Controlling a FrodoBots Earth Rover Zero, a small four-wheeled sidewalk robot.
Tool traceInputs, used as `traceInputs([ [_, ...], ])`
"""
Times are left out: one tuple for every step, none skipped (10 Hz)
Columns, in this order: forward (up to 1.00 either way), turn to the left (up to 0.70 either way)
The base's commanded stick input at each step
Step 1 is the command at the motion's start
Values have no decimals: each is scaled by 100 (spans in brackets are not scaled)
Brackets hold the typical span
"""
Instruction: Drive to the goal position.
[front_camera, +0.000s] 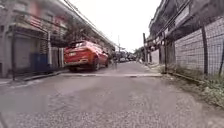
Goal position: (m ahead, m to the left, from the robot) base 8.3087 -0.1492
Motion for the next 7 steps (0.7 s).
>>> traceInputs([
  [70, 0],
  [70, 0],
  [70, 0],
  [70, 0],
  [70, 0],
  [70, 0],
  [70, 0],
])
